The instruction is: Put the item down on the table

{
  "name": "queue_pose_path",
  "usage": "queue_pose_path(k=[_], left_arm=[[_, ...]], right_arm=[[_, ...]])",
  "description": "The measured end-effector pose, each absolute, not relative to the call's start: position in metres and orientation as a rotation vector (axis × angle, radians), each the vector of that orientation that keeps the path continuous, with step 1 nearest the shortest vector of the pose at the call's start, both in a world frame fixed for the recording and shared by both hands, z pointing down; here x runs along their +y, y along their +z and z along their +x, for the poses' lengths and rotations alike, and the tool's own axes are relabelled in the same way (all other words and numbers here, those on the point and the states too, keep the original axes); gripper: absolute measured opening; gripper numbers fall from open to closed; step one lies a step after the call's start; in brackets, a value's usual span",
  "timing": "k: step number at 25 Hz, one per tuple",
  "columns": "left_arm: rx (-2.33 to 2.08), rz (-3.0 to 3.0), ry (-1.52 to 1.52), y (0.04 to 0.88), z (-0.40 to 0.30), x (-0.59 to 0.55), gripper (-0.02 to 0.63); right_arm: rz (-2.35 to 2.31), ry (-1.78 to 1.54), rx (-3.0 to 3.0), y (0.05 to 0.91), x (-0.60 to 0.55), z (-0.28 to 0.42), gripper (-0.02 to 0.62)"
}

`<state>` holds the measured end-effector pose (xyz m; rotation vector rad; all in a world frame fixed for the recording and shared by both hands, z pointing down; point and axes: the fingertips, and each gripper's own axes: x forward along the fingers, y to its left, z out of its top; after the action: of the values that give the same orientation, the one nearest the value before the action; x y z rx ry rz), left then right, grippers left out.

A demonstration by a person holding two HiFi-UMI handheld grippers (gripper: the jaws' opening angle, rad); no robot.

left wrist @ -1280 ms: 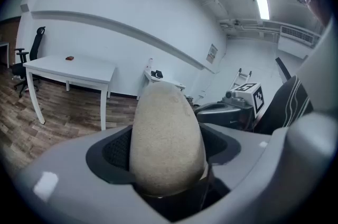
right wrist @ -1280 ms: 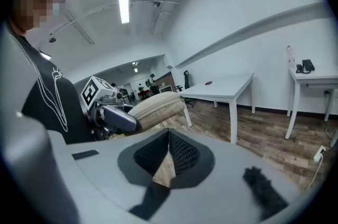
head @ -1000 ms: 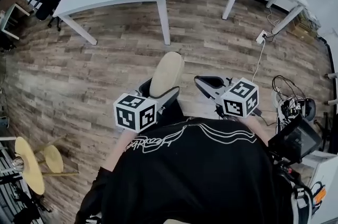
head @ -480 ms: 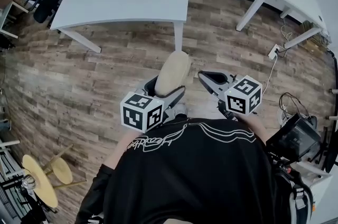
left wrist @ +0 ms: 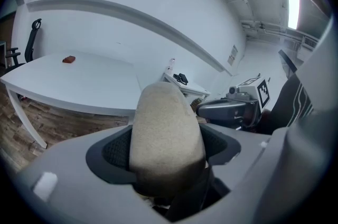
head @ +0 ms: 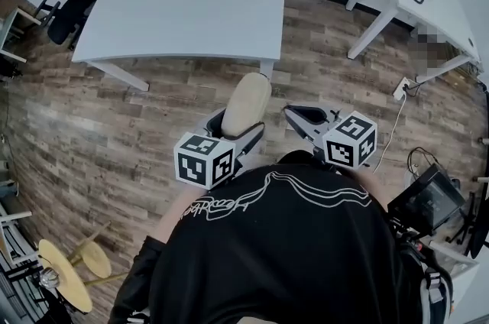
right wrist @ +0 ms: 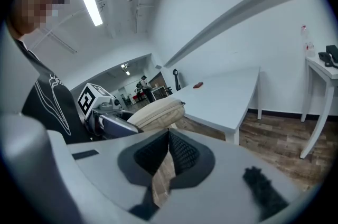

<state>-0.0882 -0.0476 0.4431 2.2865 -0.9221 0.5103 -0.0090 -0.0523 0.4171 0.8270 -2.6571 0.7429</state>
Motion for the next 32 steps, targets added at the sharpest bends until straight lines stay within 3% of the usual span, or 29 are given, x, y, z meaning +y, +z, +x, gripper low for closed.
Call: queue_pose_path(k=[32], left_arm=[[-1.226,2.205,0.69,0.5,-0.078,-0.351,0.383]], right_arm=[[0.576,0.846,-2.636,0.473,-0.338,0.011,0.008]])
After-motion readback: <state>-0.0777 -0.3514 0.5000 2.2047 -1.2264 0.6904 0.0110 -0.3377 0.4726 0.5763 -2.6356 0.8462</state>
